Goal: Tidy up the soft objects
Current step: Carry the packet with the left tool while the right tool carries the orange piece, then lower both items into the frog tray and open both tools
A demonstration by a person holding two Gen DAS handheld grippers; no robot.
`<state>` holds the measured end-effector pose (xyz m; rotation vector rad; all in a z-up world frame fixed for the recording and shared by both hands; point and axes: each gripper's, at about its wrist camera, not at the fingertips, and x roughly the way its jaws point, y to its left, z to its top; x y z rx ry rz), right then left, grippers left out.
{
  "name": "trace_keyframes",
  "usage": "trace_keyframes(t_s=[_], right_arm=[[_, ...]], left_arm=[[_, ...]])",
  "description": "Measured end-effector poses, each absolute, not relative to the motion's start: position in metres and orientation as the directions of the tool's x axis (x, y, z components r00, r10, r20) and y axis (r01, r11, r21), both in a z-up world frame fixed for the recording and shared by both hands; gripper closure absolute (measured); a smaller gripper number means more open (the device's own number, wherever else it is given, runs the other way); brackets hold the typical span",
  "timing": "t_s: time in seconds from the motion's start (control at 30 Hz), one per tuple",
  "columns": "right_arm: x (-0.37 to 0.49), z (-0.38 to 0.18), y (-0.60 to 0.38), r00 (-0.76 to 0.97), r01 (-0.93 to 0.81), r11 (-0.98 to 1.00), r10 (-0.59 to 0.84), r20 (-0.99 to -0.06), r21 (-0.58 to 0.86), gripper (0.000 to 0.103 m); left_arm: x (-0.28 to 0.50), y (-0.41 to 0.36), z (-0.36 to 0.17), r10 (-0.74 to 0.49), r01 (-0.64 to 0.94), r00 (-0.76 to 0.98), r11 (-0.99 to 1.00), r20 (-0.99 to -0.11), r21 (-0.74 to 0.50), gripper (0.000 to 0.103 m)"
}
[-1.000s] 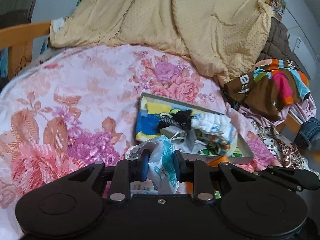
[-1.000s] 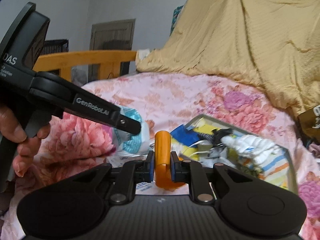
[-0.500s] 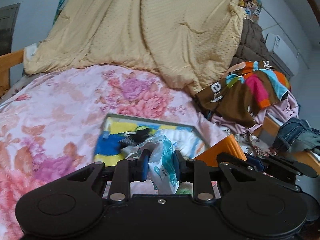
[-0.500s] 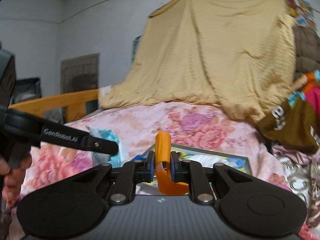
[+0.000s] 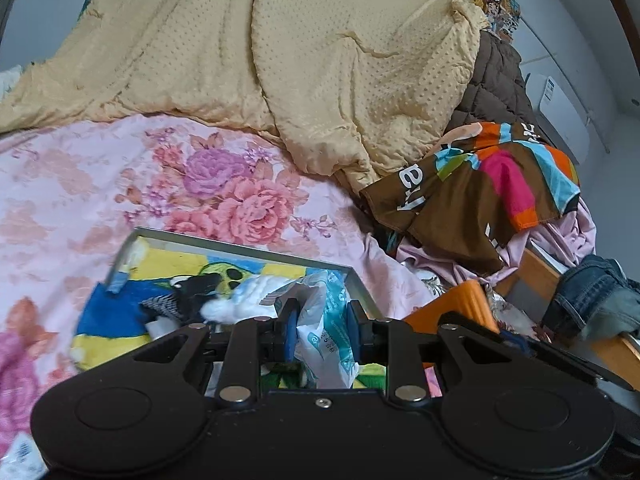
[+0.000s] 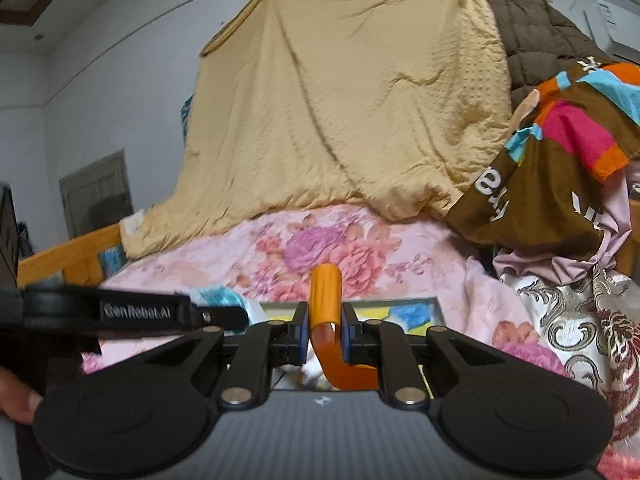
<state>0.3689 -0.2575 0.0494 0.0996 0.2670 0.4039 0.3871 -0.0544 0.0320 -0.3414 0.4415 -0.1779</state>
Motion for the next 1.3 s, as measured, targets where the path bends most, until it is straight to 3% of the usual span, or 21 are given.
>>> trace_keyframes(t_s=[0.33,0.77,1.3], right_arm=[[0.423,0.016,-0.287,0.868,-0.311,0.884,0.413,-0.275,0.348,0.086],[0.441,-0.01,-0.282,0.839,-0.26,0.875,0.414,-0.354,0.407,0.086],[0.451,-0.028,-0.266,0.78,-0.258,0.868,0.446,-0.439,0.424,0.085]], left_arm=[[0.429,-0.048,-0.008,-0.246,0.078,0.878,0.92,-0.411,-0.384,0.076],[0.44,-0.036,-0.039,-0.208,0.011,0.854,0.924,-0.478,-0.382,0.073],[0.457,-0.033,-0.059,-0.177,-0.069,0.752,0.937,-0.635,-0.343,0.067]])
